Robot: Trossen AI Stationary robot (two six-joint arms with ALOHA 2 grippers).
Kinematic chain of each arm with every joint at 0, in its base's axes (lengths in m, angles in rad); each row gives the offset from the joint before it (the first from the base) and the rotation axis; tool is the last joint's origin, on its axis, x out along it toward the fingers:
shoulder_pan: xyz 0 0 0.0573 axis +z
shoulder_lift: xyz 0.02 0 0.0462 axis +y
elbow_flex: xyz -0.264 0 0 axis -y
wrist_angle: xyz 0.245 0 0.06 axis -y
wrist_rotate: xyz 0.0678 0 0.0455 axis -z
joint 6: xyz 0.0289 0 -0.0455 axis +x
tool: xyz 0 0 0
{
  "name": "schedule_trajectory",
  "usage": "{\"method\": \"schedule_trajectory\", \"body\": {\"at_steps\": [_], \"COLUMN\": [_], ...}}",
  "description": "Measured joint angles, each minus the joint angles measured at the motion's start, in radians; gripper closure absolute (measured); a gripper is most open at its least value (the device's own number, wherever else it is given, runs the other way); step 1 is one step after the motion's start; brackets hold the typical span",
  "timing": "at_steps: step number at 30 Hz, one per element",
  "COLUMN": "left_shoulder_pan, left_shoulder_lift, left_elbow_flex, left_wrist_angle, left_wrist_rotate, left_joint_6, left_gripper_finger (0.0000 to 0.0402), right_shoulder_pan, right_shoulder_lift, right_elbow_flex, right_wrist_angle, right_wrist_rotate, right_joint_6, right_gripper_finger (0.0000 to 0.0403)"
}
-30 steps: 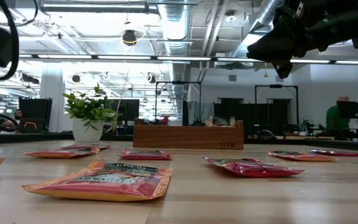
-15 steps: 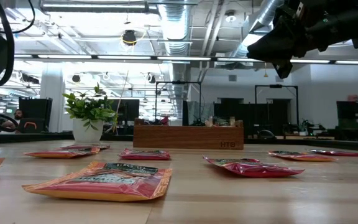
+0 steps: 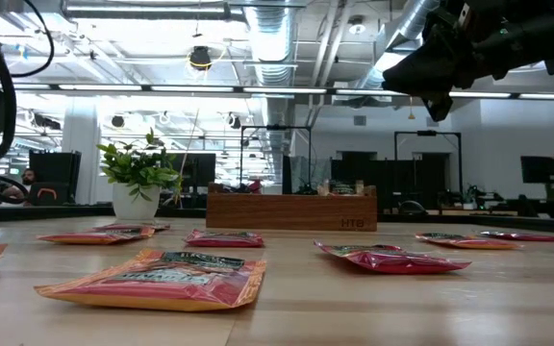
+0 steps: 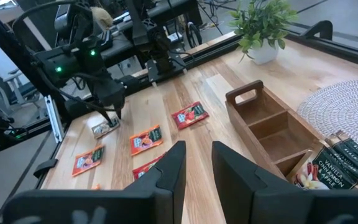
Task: Pick & Place Tea
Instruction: Put the brown tea bag into the right section of the wooden organizer
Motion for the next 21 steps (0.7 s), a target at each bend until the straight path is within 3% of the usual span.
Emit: {"method": "schedule_trajectory", "body": {"at_steps": [7, 21], "left_shoulder_pan": [0.0, 0.0], "left_shoulder_lift": [0.016, -0.018], "left_elbow_flex": [0.001, -0.005], "left_wrist_angle": [-0.012, -0.026], "left_wrist_rotate": [0.001, -0.004], "left_joint_6": [-0.002, -0.014], "left_gripper_finger": [0.0293, 0.0394], "right_shoulder_pan": [0.0, 0.0], "right_shoulder_lift": [0.0, 0.0], "right_elbow_flex": [0.0, 0.0], "right_wrist_angle": [0.0, 0.0], "right_wrist_rotate": [0.0, 0.0], "right_joint_6": [0.0, 0.0], "right_gripper_finger": [0.0332, 0.0332]}}
